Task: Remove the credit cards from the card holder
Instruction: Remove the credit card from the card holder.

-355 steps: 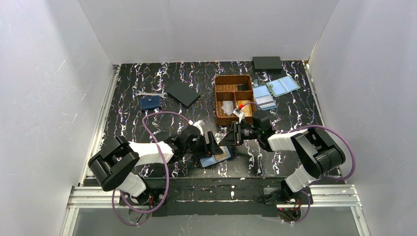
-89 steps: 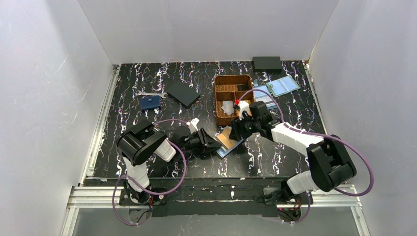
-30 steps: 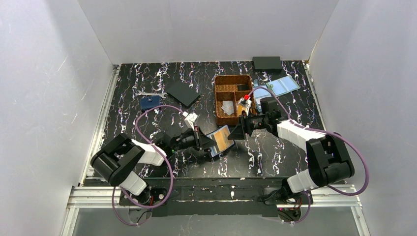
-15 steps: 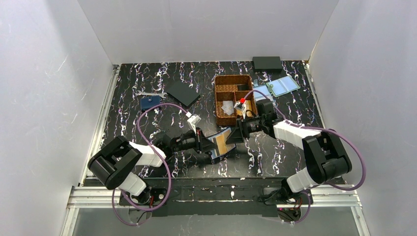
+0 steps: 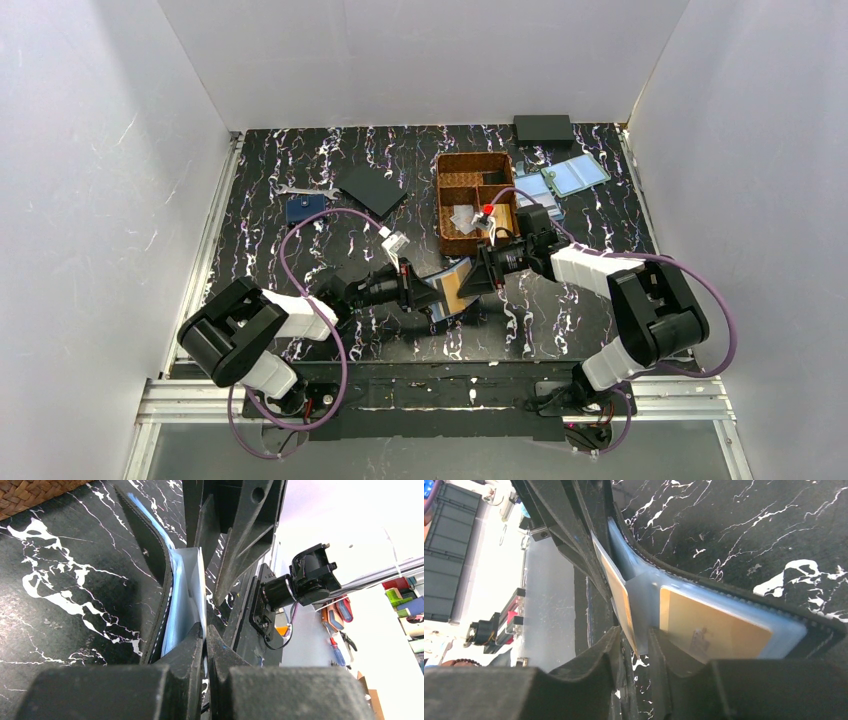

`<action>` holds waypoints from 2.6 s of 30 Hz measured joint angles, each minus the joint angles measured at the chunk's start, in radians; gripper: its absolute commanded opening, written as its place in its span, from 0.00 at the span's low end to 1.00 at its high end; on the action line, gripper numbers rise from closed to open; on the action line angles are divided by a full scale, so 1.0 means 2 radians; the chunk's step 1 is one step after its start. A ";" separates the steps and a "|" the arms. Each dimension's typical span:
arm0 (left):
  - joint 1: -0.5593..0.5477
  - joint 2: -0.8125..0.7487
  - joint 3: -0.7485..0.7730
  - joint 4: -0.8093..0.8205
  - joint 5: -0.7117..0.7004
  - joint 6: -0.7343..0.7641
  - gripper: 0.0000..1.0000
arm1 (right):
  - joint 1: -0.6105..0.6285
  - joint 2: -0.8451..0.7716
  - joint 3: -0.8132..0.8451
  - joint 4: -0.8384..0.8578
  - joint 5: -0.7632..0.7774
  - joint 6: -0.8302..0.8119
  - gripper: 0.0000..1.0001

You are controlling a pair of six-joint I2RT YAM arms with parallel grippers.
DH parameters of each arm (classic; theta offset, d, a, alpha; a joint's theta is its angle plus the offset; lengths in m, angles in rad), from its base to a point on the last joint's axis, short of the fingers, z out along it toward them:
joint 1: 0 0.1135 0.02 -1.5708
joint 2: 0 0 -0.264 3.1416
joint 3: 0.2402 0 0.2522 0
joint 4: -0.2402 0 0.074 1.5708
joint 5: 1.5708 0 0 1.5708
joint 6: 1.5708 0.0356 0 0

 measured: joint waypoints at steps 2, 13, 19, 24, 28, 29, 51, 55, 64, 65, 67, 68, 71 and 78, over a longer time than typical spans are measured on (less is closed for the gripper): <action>-0.001 0.000 0.000 0.003 0.001 -0.001 0.00 | 0.001 0.003 0.000 0.000 -0.007 0.000 0.29; -0.001 0.000 -0.007 0.014 -0.002 -0.008 0.20 | 0.002 0.007 0.000 -0.001 -0.038 -0.005 0.01; -0.001 0.000 -0.009 0.019 -0.002 -0.025 0.27 | 0.005 0.007 0.000 -0.004 -0.032 -0.015 0.01; 0.004 0.001 -0.010 0.025 0.006 -0.040 0.24 | 0.005 0.007 0.000 -0.006 -0.029 -0.018 0.01; 0.012 0.007 -0.016 0.036 0.012 -0.054 0.16 | 0.005 0.007 0.000 -0.012 -0.026 -0.022 0.01; 0.014 0.008 -0.018 0.038 0.013 -0.057 0.13 | 0.005 0.007 0.000 -0.014 -0.025 -0.023 0.01; 0.039 0.055 -0.024 0.108 0.051 -0.100 0.11 | -0.005 0.007 0.003 -0.038 -0.019 -0.048 0.01; 0.041 0.055 -0.024 0.108 0.054 -0.103 0.07 | -0.007 0.010 0.003 -0.040 -0.019 -0.052 0.01; 0.041 0.058 -0.024 0.110 0.058 -0.105 0.00 | -0.008 0.010 0.003 -0.042 -0.019 -0.052 0.01; 0.041 0.058 -0.024 0.111 0.058 -0.105 0.00 | -0.008 0.010 0.003 -0.042 -0.019 -0.052 0.01; 0.041 0.058 -0.025 0.111 0.057 -0.104 0.00 | -0.009 0.010 0.003 -0.042 -0.020 -0.052 0.01; 0.041 0.058 -0.027 0.112 0.055 -0.103 0.00 | -0.009 0.010 0.003 -0.042 -0.020 -0.052 0.01; 0.041 0.056 -0.036 0.115 0.048 -0.101 0.00 | -0.009 0.010 0.003 -0.042 -0.020 -0.053 0.01; 0.049 0.040 -0.059 0.115 0.048 -0.096 0.00 | -0.021 0.014 0.003 -0.042 -0.002 -0.058 0.01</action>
